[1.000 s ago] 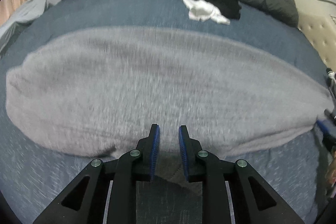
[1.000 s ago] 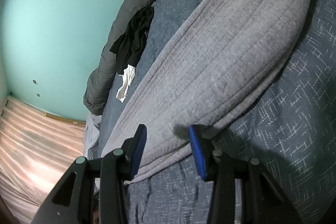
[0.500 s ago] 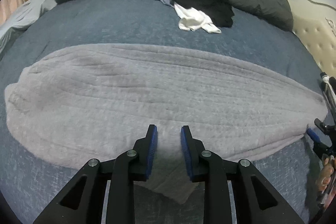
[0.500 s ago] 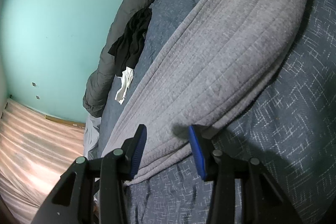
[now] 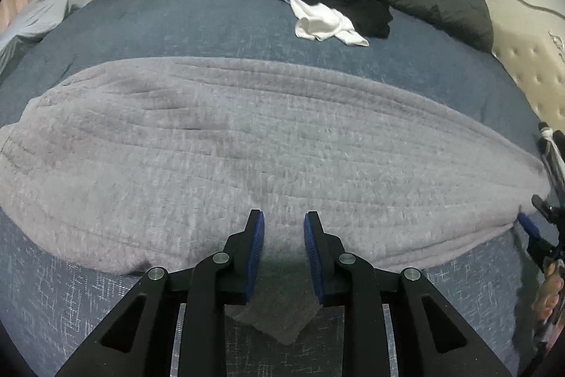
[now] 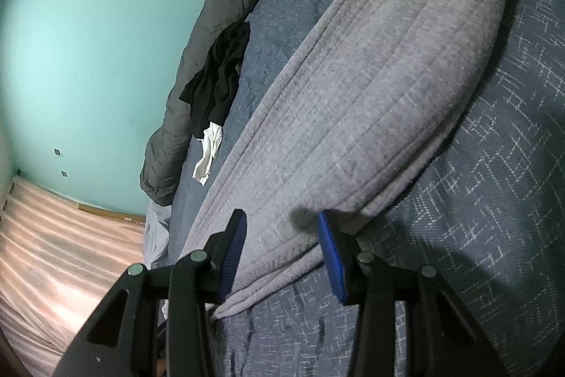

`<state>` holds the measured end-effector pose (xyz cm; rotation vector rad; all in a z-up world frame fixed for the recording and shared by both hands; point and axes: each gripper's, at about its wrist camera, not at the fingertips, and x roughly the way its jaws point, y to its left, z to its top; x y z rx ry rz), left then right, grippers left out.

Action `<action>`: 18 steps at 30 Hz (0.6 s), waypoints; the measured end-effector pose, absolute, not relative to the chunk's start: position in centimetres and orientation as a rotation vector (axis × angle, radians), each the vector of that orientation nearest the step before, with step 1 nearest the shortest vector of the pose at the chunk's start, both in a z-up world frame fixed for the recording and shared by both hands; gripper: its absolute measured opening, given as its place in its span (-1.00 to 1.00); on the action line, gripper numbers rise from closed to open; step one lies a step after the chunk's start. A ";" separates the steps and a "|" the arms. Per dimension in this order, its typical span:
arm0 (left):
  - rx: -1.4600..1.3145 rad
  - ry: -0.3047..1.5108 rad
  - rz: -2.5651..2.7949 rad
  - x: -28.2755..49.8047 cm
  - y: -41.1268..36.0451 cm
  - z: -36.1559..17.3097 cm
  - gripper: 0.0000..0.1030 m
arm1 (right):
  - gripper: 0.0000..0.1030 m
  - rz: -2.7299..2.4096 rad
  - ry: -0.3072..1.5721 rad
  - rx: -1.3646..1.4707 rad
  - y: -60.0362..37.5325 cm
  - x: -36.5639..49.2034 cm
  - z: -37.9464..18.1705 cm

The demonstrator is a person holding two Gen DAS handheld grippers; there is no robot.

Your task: Fold clothes

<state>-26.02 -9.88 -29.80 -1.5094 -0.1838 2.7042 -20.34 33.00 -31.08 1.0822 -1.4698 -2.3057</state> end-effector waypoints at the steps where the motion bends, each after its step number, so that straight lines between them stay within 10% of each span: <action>1: -1.526 -0.189 2.693 -26.1 -9.9 -30.4 -0.49 | -0.18 -2.306 -1.469 1.086 32.9 -20.4 -31.1; 18: -1.456 -0.474 2.996 -23.8 -24.2 -26.4 -0.48 | -0.18 -2.306 -1.476 1.093 33.1 -20.6 -31.4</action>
